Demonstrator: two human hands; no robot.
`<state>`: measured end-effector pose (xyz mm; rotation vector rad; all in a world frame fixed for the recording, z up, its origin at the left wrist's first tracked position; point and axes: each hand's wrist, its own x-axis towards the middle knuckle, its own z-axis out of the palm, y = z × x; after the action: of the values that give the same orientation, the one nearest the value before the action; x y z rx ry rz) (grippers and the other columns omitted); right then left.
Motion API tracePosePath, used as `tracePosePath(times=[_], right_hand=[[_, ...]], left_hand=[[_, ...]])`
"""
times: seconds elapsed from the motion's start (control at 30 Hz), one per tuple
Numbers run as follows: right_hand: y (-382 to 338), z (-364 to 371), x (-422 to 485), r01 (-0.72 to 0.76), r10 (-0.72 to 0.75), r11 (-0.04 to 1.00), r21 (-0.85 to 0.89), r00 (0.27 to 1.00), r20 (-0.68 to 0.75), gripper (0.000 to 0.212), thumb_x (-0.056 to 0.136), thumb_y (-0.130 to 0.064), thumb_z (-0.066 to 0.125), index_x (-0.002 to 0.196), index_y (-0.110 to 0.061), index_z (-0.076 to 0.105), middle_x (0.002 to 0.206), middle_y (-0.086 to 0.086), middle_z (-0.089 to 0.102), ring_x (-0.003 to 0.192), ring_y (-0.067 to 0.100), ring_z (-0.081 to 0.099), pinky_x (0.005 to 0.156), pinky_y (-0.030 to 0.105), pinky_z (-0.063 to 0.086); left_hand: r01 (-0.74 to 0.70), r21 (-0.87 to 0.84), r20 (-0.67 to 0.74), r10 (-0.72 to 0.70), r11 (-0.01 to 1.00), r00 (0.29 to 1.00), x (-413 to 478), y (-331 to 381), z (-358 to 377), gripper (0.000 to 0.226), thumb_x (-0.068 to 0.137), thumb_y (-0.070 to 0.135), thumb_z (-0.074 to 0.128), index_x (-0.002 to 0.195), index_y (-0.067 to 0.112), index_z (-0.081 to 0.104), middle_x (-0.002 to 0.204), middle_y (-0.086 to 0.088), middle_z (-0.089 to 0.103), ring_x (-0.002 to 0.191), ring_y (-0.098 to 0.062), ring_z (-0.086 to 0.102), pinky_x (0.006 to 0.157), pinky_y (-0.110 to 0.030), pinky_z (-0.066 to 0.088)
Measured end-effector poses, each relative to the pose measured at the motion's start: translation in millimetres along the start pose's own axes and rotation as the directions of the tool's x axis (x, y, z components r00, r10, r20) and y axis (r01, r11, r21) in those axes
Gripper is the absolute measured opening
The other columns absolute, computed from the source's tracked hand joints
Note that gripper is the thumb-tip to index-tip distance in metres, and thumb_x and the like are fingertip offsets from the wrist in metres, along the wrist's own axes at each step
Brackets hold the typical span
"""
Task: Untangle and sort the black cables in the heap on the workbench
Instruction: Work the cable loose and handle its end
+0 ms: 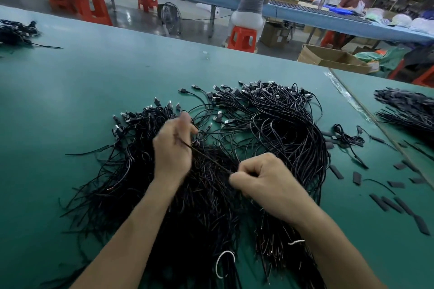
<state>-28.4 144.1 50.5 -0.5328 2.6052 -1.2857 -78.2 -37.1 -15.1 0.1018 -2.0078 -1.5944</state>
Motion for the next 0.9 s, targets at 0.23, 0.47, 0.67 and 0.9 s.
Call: tracePosePath(times=[0.23, 0.47, 0.67, 0.9], right_hand=[[65, -37, 10, -0.519, 0.292, 0.771, -0.368, 0.802, -0.521, 0.035, 0.092, -0.031, 0.054, 0.061, -0.016, 0.048, 0.066, 0.004, 0.058, 0.064, 0.026, 0.056, 0.062, 0.036, 0.049], [55, -25, 11, -0.214, 0.053, 0.794, -0.570, 0.957, -0.286, 0.067, 0.090, -0.013, 0.058, 0.151, -0.024, 0.035, 0.150, -0.004, 0.041, 0.138, 0.010, 0.033, 0.115, 0.027, 0.026], [26, 14, 19, 0.262, -0.282, 0.857, -0.444, 0.959, 0.022, 0.052, 0.100, -0.034, 0.048, 0.150, -0.034, 0.035, 0.149, -0.021, 0.042, 0.145, -0.004, 0.021, 0.122, 0.020, 0.002], [40, 6, 17, 0.095, -0.122, 0.987, -0.133, 0.969, -0.213, 0.026, 0.098, -0.039, 0.057, 0.082, -0.022, 0.068, 0.075, -0.017, 0.063, 0.072, 0.000, 0.057, 0.064, 0.012, 0.040]], left_hand=[[-0.169, 0.088, -0.235, 0.185, 0.982, 0.954, 7, 13, -39, 0.052, 0.086, 0.040, 0.072, 0.060, 0.029, 0.028, 0.052, 0.008, 0.029, 0.048, -0.002, 0.027, 0.048, -0.011, 0.029], [-0.377, 0.633, 0.470, 0.051, 0.676, 0.881, -13, 13, -33, 0.046, 0.094, 0.052, 0.055, 0.064, 0.025, 0.033, 0.055, 0.010, 0.047, 0.048, -0.004, 0.047, 0.048, -0.026, 0.036], [-0.415, 0.494, 0.630, 0.014, 0.764, 0.777, -25, 17, -11, 0.021, 0.081, 0.047, 0.046, 0.088, 0.028, 0.046, 0.070, 0.007, 0.059, 0.071, -0.028, 0.062, 0.057, -0.034, 0.042], [-0.150, 0.251, 0.606, -0.035, 0.956, 0.794, -15, 11, -27, 0.044, 0.081, 0.057, 0.069, 0.061, 0.021, 0.052, 0.051, 0.012, 0.048, 0.047, -0.005, 0.040, 0.049, -0.030, 0.037]])
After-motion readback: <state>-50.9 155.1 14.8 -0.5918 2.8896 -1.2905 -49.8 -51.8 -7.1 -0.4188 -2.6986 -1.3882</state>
